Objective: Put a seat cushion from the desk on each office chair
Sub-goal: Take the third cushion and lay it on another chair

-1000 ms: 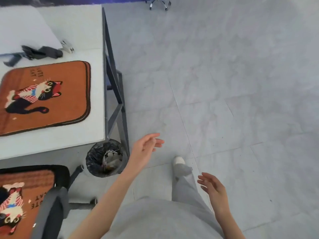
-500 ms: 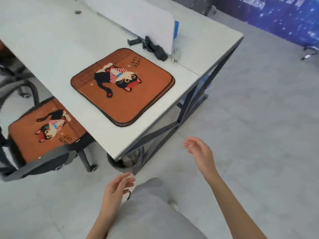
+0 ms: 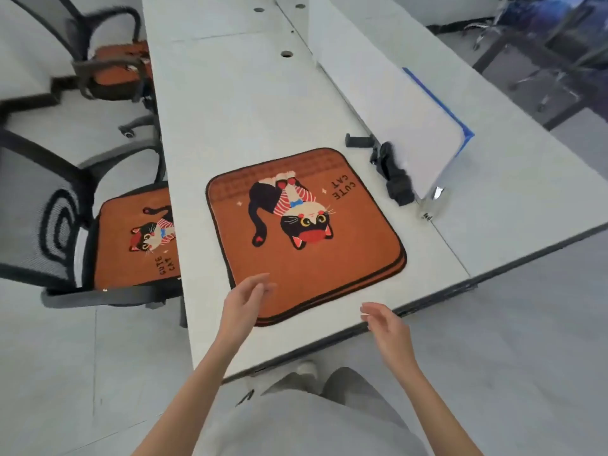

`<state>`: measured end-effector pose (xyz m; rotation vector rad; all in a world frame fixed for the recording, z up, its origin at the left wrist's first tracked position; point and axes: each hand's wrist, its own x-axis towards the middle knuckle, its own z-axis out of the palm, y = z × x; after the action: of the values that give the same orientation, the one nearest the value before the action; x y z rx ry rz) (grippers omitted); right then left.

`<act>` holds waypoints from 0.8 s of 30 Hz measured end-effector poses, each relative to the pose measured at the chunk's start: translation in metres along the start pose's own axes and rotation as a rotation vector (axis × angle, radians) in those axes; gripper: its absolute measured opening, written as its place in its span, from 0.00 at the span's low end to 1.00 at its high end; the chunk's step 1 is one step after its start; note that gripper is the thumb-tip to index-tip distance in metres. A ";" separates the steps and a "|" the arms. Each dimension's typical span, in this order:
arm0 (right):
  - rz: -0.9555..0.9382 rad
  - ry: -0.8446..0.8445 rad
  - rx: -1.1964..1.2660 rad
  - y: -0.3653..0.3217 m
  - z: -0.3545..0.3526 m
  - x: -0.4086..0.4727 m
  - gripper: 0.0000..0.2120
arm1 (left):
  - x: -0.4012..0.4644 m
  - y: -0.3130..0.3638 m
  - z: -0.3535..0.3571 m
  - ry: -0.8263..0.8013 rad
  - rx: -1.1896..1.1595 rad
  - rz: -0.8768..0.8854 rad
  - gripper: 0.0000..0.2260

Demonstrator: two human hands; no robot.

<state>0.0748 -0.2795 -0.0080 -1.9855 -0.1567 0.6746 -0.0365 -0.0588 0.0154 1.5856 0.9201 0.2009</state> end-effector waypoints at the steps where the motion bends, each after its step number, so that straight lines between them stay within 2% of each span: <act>1: -0.009 -0.010 -0.029 -0.005 -0.005 0.016 0.11 | 0.012 0.006 0.003 0.035 0.011 -0.001 0.12; 5: -0.123 -0.060 -0.226 -0.041 -0.027 0.091 0.13 | 0.056 0.019 0.009 0.212 0.104 -0.045 0.13; 11: -0.279 -0.103 -0.545 -0.081 -0.038 0.204 0.19 | 0.084 0.012 0.020 0.467 0.111 -0.290 0.18; 16: -0.141 -0.169 -0.790 -0.078 -0.034 0.255 0.24 | 0.089 0.013 0.033 0.540 0.114 -0.403 0.19; 19: -0.094 -0.191 -0.805 -0.073 -0.029 0.257 0.24 | 0.092 0.010 0.035 0.571 0.125 -0.411 0.18; 24: -0.122 -0.117 -0.797 -0.068 -0.023 0.254 0.27 | 0.100 0.007 0.032 0.604 0.214 -0.473 0.19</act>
<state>0.3106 -0.1660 -0.0421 -2.6569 -0.7020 0.7117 0.0526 -0.0179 -0.0228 1.4684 1.8076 0.2570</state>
